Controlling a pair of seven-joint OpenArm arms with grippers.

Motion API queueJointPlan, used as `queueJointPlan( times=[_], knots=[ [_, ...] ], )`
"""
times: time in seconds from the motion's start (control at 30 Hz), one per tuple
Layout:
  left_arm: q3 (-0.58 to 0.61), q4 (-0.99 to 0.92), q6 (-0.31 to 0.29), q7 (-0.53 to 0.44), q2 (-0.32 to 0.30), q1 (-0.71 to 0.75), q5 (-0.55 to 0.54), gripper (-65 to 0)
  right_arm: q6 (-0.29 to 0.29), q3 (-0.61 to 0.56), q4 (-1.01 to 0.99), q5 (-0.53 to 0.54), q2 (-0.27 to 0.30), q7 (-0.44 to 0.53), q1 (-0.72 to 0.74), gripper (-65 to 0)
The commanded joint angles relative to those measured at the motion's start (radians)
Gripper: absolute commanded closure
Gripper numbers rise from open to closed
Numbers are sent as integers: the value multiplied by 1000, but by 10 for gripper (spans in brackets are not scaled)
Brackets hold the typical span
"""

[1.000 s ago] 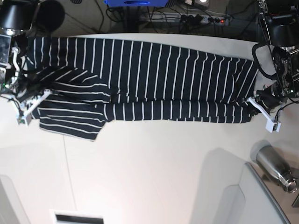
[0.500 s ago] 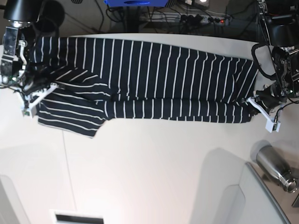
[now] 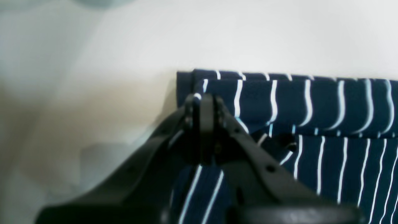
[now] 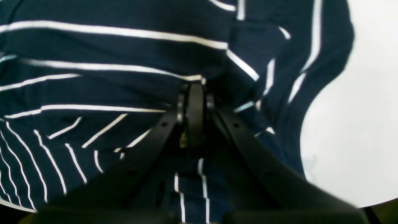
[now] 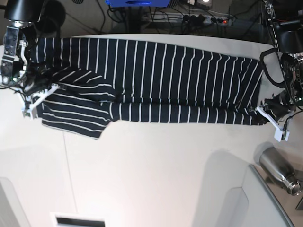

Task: Layout the t-shirt on the table in an organized manner, then fold the t-shirt properly
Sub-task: 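Regrasp the folded shirt end with the right gripper and tuck it flat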

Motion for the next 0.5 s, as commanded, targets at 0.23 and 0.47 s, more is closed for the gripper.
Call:
queueJointPlan(
  times=[0.23,0.47],
  knots=[
    [-2,16,-2,-16,-1,10,-13,0,-2,10,85,3,4,-80,19,-369],
    [-2,16,-4,-16,-1,15,-13,0,-9,103,272,1,-30,-88,81,-366]
  ],
)
